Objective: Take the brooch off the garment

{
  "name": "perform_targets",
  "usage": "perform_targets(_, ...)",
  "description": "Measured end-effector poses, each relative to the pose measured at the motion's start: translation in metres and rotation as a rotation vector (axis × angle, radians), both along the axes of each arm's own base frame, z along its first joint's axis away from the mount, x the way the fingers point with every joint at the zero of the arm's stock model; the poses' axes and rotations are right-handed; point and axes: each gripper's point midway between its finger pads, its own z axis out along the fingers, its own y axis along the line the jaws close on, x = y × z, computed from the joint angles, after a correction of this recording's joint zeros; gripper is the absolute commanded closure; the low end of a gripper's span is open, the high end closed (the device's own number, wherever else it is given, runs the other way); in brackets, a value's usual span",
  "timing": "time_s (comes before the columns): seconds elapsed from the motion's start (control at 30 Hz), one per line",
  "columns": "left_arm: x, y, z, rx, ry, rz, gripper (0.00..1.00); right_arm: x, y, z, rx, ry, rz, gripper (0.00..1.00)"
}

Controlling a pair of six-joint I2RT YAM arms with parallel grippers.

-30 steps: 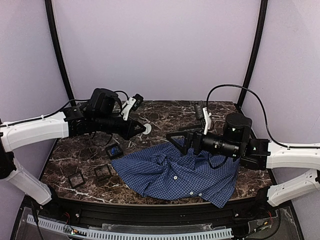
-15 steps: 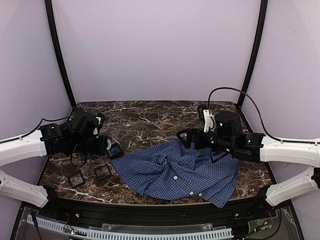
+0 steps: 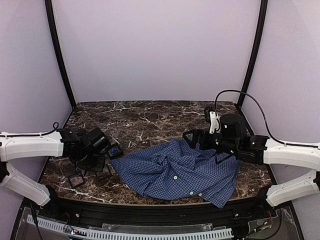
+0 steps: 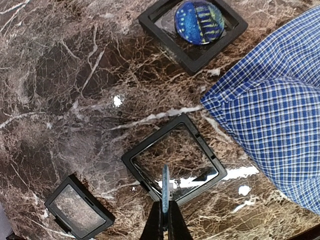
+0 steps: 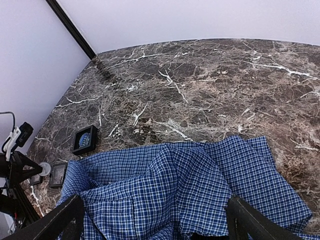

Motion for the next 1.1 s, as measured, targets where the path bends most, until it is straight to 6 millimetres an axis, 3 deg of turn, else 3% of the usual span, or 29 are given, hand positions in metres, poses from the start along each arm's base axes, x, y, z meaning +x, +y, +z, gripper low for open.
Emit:
perform_targets(0.73, -0.007, 0.009, -0.027, 0.115, 0.090, -0.025, 0.94, -0.006, -0.016, 0.000, 0.020, 0.002, -0.038, 0.02)
perform_targets(1.1, -0.006, 0.001, -0.030, 0.093, 0.098, -0.058, 0.77, -0.008, -0.022, -0.004, 0.016, 0.002, -0.049, 0.01)
